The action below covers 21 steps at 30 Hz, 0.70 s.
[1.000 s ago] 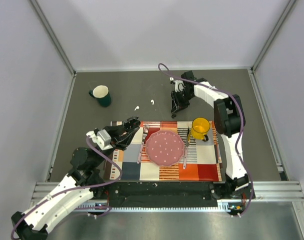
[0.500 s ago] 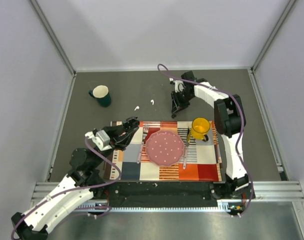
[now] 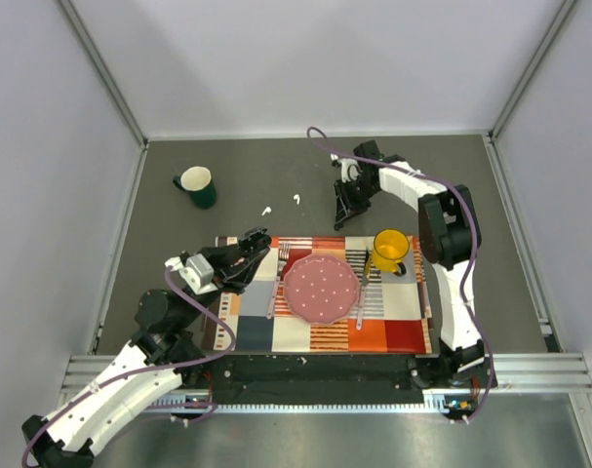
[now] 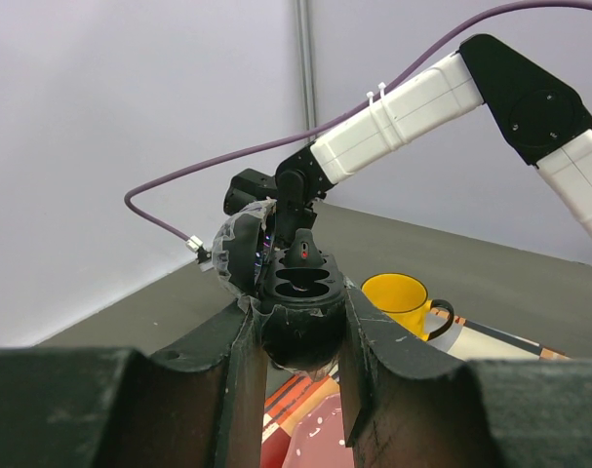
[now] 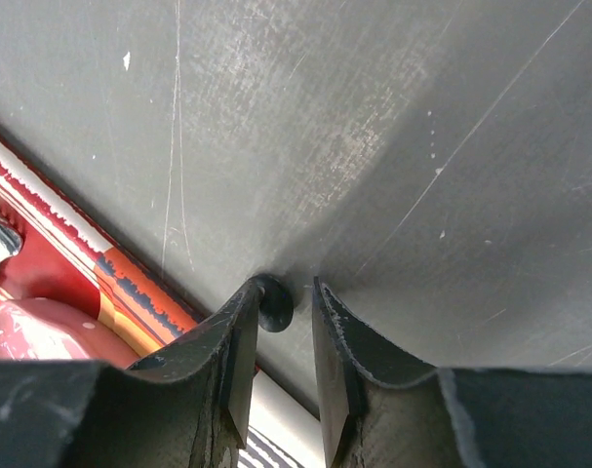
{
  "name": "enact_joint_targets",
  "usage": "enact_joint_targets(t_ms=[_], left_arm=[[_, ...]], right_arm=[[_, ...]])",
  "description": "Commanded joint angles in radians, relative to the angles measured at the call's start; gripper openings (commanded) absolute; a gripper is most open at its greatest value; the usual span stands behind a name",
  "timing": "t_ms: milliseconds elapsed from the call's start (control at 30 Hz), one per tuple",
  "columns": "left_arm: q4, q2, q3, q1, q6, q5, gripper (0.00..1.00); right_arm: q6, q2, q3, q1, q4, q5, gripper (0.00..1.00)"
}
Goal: Insert the wireless bluetooth earbuds into the charging case
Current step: Pick up the earbud from the center of the board.
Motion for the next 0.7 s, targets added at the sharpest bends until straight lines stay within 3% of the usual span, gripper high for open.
enact_joint_targets(t_ms=[0, 400, 667], left_arm=[[0.034, -0.008, -0.005, -0.003, -0.005, -0.011, 0.0], [0.029, -0.017, -0.008, -0.003, -0.003, -0.017, 0.0], [0.026, -0.018, -0.01, -0.003, -0.003, -0.017, 0.0]], right_arm=[[-0.024, -0.004, -0.045, 0.022, -0.05, 0.064, 0.29], [-0.024, -0.025, -0.074, 0.023, -0.05, 0.074, 0.27], [0.004, -0.034, -0.088, 0.025, -0.025, 0.051, 0.15]])
